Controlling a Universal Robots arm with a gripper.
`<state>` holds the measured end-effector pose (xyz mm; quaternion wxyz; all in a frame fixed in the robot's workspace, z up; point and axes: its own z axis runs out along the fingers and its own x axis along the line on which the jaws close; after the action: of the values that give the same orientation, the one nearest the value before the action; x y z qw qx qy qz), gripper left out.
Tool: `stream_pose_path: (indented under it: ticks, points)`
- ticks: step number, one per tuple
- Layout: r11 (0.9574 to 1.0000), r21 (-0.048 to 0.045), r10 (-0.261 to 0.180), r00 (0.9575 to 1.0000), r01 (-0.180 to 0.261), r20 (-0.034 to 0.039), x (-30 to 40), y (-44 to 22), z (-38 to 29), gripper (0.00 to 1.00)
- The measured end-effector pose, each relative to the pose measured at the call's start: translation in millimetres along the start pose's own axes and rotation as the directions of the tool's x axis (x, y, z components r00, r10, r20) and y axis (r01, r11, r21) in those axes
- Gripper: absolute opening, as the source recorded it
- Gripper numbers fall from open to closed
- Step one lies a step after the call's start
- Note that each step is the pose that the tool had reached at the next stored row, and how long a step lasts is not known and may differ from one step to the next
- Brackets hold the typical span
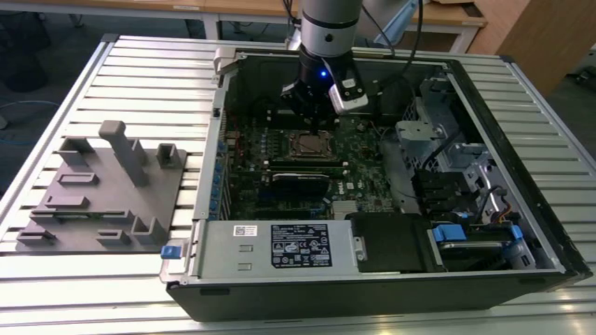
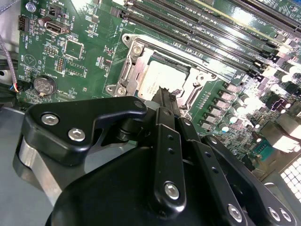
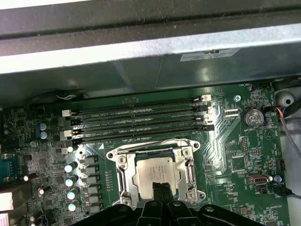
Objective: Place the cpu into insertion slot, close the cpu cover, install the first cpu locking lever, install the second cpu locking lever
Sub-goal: 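Install the second cpu locking lever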
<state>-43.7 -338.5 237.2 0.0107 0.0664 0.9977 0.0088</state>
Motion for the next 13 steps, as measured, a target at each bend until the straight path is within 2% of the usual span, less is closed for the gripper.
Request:
stream_pose_path:
  ticks: [13]
  points:
    - [1.0,0.0005,0.0,1.0,0.0,-0.0002,0.0,0.0,-3.1,0.1]
